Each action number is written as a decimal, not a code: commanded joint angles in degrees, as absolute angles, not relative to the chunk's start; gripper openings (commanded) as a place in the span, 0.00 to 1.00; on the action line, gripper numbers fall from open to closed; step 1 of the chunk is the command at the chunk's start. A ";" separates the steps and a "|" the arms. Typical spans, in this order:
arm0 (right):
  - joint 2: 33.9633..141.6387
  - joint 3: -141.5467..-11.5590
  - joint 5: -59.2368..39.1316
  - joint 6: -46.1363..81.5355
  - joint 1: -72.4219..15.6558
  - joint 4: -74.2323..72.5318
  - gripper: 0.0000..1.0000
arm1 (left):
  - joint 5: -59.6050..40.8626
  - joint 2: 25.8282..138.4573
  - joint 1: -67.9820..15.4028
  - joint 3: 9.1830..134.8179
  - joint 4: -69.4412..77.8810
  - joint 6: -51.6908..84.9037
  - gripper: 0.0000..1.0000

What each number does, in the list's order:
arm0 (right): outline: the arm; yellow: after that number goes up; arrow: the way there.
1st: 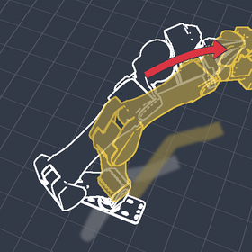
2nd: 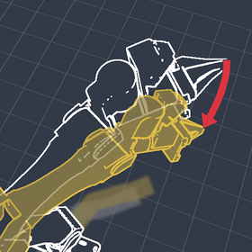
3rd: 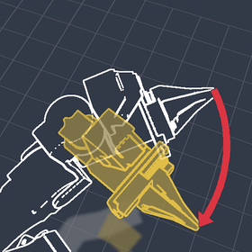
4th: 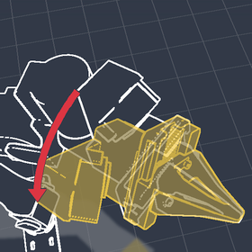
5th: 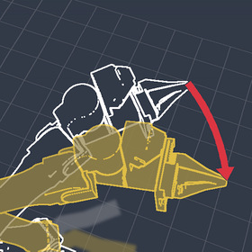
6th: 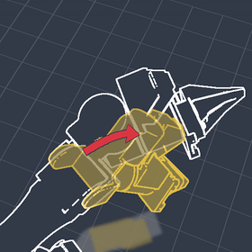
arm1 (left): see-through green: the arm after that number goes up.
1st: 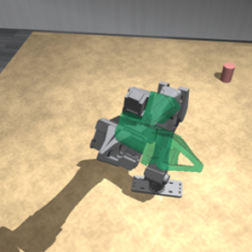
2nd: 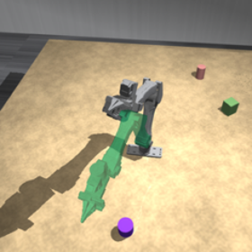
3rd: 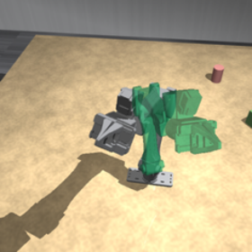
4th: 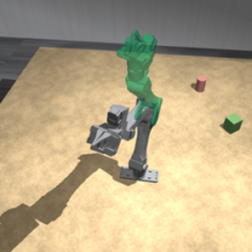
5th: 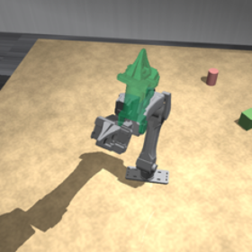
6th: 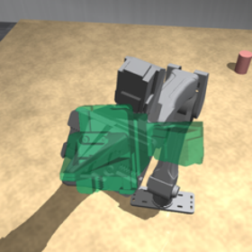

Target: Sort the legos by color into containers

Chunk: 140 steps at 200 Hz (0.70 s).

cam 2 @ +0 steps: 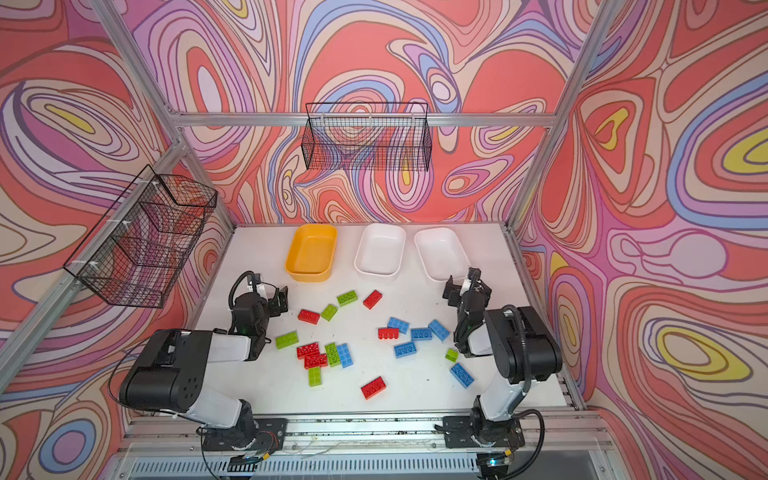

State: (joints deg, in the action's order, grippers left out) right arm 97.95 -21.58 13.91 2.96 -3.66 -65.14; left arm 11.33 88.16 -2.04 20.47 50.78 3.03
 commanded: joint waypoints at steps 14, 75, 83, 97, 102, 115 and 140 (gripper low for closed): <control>97.82 -21.71 13.97 2.37 -3.43 -65.92 0.98 | 10.90 88.37 -1.93 20.86 52.56 2.46 1.00; 97.78 -21.71 13.96 2.38 -3.43 -65.94 0.98 | 10.83 88.44 -1.93 21.04 52.27 2.43 1.00; 97.82 -21.71 13.97 2.37 -3.43 -65.93 0.98 | 10.79 88.42 -1.93 21.04 52.21 2.43 1.00; 98.00 -22.06 13.80 2.50 -3.41 -65.31 0.98 | 10.81 88.48 -1.93 21.09 52.21 2.37 1.00; 98.00 -22.06 13.78 2.49 -3.43 -65.30 0.98 | 10.80 88.43 -1.93 21.05 52.21 2.42 1.00; 98.00 -22.06 13.72 2.50 -3.43 -65.30 0.98 | 10.80 88.42 -1.93 21.11 52.12 2.36 1.00; 97.95 -22.06 13.76 2.47 -3.43 -65.30 0.98 | 10.79 88.48 -1.93 21.11 52.03 2.29 1.00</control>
